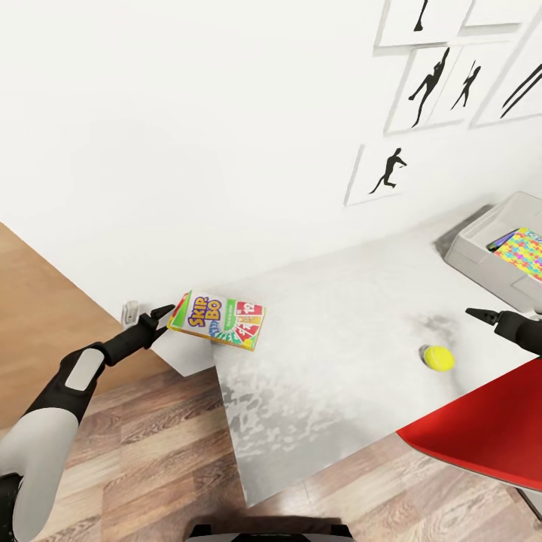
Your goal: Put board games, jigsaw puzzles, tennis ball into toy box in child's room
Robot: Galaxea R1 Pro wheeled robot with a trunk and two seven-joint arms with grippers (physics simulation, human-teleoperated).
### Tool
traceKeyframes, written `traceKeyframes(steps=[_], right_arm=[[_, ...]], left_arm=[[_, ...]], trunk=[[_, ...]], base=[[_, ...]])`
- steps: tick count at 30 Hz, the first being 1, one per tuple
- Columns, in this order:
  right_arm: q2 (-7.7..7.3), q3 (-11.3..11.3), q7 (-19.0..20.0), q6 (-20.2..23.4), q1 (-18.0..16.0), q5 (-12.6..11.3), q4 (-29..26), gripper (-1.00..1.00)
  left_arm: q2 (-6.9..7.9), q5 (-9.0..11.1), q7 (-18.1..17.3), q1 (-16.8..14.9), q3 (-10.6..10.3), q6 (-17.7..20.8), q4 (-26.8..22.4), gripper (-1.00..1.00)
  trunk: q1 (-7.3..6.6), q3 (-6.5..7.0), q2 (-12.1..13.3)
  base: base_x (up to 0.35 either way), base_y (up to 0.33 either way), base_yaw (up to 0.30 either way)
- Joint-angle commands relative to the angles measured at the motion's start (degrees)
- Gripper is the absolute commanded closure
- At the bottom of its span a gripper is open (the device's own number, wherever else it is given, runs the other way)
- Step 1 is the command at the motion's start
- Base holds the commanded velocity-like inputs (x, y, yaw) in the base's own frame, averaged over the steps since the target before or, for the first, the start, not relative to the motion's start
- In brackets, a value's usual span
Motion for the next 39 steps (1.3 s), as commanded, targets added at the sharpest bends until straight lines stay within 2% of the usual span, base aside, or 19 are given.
traceKeyframes(steps=[1, 18, 39], right_arm=[[0.0, -0.02, -0.59, 0.23, -0.03, -0.61, -0.04, -1.0], [-0.04, -0.08, -0.54, 0.23, 0.03, -0.61, -0.04, -1.0], [-0.05, -0.1, -0.53, 0.23, 0.02, -0.61, -0.04, -1.0]], left_arm=[[0.0, 0.15, -0.06, -0.04, 0.2, 0.38, 0.04, -1.0], [1.18, 0.14, 0.44, -0.03, 0.42, -0.13, 1.68, -1.0], [1.44, 0.21, 0.45, -0.03, 0.39, -0.97, 2.37, -1.0]], trunk=[[0.03, -0.08, -0.1], [0.03, -0.08, -0.1], [0.03, -0.08, -0.1]], base=[[0.0, 0.0, 0.0], [0.0, 0.0, 0.0], [0.0, 0.0, -0.03]])
